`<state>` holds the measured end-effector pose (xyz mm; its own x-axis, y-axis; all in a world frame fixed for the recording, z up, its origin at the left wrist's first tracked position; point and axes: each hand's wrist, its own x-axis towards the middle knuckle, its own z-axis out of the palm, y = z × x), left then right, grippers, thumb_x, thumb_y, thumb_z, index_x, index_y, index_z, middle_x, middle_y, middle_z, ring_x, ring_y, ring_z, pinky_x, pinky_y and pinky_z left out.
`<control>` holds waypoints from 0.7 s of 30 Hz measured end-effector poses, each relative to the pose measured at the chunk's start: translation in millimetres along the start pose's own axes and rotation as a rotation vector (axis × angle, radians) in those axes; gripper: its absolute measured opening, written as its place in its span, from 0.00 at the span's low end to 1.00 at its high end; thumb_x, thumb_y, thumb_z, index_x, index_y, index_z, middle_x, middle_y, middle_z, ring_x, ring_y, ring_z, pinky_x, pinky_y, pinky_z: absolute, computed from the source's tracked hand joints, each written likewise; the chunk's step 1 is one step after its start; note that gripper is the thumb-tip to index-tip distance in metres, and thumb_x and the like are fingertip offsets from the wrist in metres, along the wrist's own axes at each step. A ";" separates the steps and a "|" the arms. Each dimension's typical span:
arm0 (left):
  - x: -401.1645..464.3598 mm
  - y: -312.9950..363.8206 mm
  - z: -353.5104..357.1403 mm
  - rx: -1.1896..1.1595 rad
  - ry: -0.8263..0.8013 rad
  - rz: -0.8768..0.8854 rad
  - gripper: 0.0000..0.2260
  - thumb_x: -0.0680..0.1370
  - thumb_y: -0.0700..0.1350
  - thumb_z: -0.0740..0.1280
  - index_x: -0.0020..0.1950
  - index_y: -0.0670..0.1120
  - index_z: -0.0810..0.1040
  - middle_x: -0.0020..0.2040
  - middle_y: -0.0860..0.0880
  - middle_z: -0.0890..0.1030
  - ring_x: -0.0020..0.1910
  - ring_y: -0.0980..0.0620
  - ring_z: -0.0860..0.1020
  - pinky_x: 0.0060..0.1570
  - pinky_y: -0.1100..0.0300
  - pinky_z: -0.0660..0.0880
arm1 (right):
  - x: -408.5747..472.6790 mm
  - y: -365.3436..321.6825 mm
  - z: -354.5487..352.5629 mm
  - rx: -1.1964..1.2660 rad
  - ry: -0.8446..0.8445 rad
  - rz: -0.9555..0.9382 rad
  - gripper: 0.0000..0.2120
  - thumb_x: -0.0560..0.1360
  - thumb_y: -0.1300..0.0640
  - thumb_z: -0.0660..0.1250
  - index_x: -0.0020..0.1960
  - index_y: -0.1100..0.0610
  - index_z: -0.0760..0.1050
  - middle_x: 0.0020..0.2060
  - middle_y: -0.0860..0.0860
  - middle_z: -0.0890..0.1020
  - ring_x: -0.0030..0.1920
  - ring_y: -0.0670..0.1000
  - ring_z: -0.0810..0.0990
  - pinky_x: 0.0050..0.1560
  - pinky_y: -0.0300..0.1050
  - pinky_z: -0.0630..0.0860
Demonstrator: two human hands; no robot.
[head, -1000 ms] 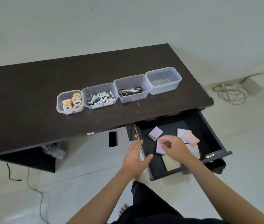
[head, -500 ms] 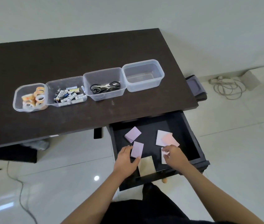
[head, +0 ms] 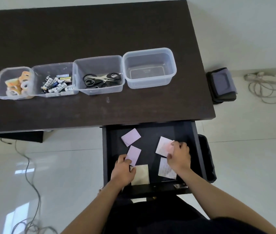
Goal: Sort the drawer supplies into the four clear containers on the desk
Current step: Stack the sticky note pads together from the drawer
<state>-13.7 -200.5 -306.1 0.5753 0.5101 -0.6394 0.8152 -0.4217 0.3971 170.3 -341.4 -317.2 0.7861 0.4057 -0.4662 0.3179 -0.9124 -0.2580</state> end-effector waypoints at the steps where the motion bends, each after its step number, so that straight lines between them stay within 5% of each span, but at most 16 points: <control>1: 0.8 1.0 1.1 -0.030 0.009 -0.028 0.19 0.77 0.51 0.63 0.66 0.45 0.73 0.71 0.49 0.62 0.67 0.47 0.66 0.62 0.56 0.72 | 2.3 0.4 -0.8 0.008 0.028 -0.004 0.21 0.71 0.59 0.67 0.63 0.54 0.68 0.62 0.56 0.66 0.61 0.59 0.66 0.56 0.53 0.71; 6: 7.1 3.0 6.1 -0.156 0.091 -0.102 0.15 0.76 0.48 0.66 0.59 0.44 0.77 0.65 0.49 0.69 0.62 0.49 0.72 0.58 0.62 0.70 | 14.7 4.2 -7.5 0.018 0.067 -0.099 0.24 0.71 0.60 0.67 0.66 0.55 0.67 0.70 0.55 0.63 0.68 0.59 0.62 0.63 0.55 0.68; 11: 10.2 6.7 8.3 -0.222 0.103 -0.136 0.12 0.75 0.47 0.67 0.57 0.44 0.78 0.63 0.49 0.71 0.56 0.51 0.76 0.54 0.63 0.72 | 26.3 4.1 -8.5 -0.171 -0.099 -0.384 0.31 0.73 0.54 0.66 0.73 0.53 0.59 0.69 0.49 0.67 0.72 0.54 0.59 0.74 0.58 0.50; 14: 9.4 8.8 10.7 -0.211 0.097 -0.155 0.14 0.76 0.47 0.66 0.59 0.44 0.77 0.64 0.49 0.69 0.60 0.50 0.74 0.53 0.64 0.70 | 32.9 -2.2 -10.3 -0.288 -0.132 -0.364 0.34 0.72 0.49 0.68 0.74 0.54 0.57 0.66 0.52 0.68 0.69 0.56 0.62 0.73 0.56 0.53; 17: 6.8 10.8 12.0 -0.191 0.084 -0.184 0.15 0.76 0.48 0.65 0.61 0.45 0.76 0.66 0.49 0.67 0.64 0.49 0.70 0.57 0.61 0.71 | 41.1 -11.6 -17.0 -0.379 -0.165 -0.370 0.33 0.68 0.45 0.72 0.68 0.54 0.66 0.62 0.52 0.70 0.64 0.56 0.65 0.66 0.54 0.61; 21: 1.5 19.0 8.4 -0.137 0.107 -0.188 0.17 0.77 0.49 0.64 0.64 0.46 0.73 0.68 0.48 0.65 0.67 0.47 0.65 0.60 0.55 0.71 | 40.7 -17.2 -21.1 -0.449 -0.165 -0.448 0.25 0.70 0.45 0.69 0.63 0.53 0.70 0.60 0.51 0.73 0.63 0.56 0.69 0.70 0.59 0.55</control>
<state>2.1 -214.0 -305.1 0.4104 0.6496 -0.6400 0.9059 -0.2099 0.3679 208.1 -310.3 -313.8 0.4458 0.7225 -0.5284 0.8145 -0.5722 -0.0953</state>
